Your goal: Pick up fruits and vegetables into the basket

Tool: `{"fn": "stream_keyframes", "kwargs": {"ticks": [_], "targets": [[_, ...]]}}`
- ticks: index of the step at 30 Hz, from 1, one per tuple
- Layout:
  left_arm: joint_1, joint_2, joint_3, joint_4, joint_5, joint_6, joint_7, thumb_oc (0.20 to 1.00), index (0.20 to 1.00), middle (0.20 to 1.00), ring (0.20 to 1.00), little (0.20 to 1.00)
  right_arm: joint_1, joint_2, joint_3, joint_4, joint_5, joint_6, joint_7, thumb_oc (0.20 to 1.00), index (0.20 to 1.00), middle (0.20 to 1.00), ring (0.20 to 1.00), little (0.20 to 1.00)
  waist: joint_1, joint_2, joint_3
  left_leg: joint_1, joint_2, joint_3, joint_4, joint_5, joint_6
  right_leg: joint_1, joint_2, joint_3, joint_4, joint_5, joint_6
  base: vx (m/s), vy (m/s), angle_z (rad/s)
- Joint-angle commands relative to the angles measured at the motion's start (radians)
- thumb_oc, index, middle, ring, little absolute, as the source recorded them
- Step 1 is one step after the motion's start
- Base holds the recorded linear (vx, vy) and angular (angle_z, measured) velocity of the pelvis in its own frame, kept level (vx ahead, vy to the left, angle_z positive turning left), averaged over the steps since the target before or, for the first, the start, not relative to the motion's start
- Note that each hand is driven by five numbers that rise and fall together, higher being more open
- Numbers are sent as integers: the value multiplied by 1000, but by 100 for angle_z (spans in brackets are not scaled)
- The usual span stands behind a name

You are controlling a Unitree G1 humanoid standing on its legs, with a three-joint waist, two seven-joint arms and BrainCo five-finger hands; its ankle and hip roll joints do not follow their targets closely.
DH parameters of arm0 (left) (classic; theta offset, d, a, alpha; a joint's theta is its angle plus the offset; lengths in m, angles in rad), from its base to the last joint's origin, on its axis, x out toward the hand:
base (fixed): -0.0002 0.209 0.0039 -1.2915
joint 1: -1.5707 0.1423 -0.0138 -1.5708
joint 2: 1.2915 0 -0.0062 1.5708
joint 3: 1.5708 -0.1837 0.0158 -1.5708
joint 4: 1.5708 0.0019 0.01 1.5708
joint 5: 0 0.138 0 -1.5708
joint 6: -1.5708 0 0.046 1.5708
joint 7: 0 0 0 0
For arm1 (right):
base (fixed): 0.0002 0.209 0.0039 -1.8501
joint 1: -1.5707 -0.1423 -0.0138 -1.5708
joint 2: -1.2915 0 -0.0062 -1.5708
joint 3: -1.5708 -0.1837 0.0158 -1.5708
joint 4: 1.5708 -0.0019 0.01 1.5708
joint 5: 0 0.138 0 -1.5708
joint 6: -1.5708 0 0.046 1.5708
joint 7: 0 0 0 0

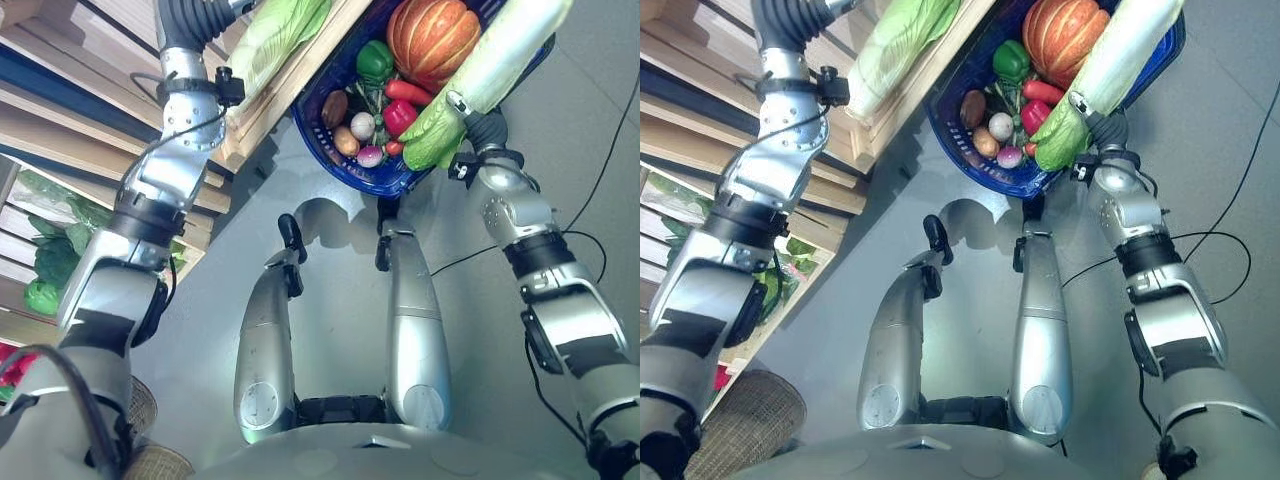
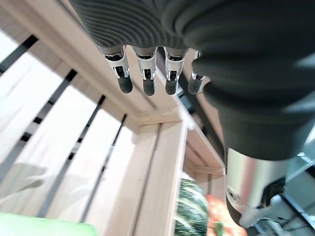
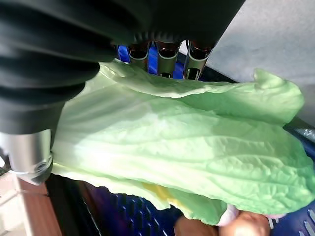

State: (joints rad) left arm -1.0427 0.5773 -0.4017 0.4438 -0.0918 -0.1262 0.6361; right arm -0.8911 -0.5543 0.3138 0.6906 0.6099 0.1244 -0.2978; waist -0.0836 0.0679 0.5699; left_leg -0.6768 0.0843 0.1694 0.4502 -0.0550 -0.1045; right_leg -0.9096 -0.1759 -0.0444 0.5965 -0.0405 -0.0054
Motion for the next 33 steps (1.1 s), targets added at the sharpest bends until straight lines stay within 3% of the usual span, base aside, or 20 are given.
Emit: {"fn": "stream_keyframes", "kwargs": {"ticks": [1, 7, 16, 23, 24, 25, 28, 33], "targets": [[-46, 1, 7, 41, -58, 26, 48, 1000, 1000, 1000, 1000, 1000, -78, -66, 61, 39, 72, 37, 86, 200, 200, 200, 200, 200, 1, 81, -50, -97, -37, 8, 4, -8, 38, -18, 45, -57, 78, -155, 32, 8, -31, 7], [-104, 8, -40, 139, -94, 57, 64, 1000, 1000, 1000, 1000, 1000, -171, -67, 111, 142, 137, 39, 159, 200, 200, 200, 200, 200, 17, 80, -50, -158, -38, -4, 22, -7, 40, -69, 49, -57, 85, -145, 36, 9, -21, 6], [-124, 4, -60, 205, -93, 28, 73, 1000, 1000, 1000, 1000, 1000, -280, -48, 144, 303, 160, 62, 268, 200, 200, 200, 200, 200, 52, 101, -50, -250, -51, -24, 38, -7, 42, -155, 48, -54, 105, -141, 44, 0, 4, 4], [-139, 14, -75, 222, -98, 59, 89, 1000, 1000, 1000, 1000, 1000, -315, -39, 151, 368, 212, 118, 262, 200, 200, 200, 200, 200, 66, 116, -50, -315, -62, -38, 55, -7, 48, -217, 50, -45, 120, -140, 47, 3, 20, 7], [-145, 16, -80, 228, -96, 66, 88, 1000, 1000, 1000, 1000, 1000, -315, -38, 150, 375, 219, 117, 235, 784, 784, 784, 784, 784, 66, 115, -50, -322, -62, -39, 58, -8, 49, -221, 51, -44, 119, -139, 47, 10, -16, 4], [-152, 17, -85, 235, -94, 71, 89, 1000, 1000, 1000, 1000, 1000, -313, -35, 146, 381, 220, 114, 208, 1000, 1000, 1000, 1000, 1000, 66, 113, -50, -329, -62, -39, 62, -10, 50, -227, 52, -44, 121, -139, 48, 10, -10, 4], [-162, 20, -94, 248, -73, 92, 91, 1000, 1000, 1000, 1000, 1000, -305, -31, 147, 390, 192, 104, 199, 1000, 1000, 1000, 1000, 1000, 64, 111, -50, -340, -59, -39, 65, -13, 54, -234, 57, -40, 113, -132, 50, 3, -2, 1], [-170, 41, -118, 259, -51, 140, 80, 1000, 1000, 1000, 1000, 1000, -273, -58, 166, 309, 141, 10, 124, 1000, 1000, 1000, 1000, 1000, 49, 98, -50, -351, -53, -36, 73, -18, 56, -241, 63, -38, 103, -119, 52, 0, 0, 0]]}}
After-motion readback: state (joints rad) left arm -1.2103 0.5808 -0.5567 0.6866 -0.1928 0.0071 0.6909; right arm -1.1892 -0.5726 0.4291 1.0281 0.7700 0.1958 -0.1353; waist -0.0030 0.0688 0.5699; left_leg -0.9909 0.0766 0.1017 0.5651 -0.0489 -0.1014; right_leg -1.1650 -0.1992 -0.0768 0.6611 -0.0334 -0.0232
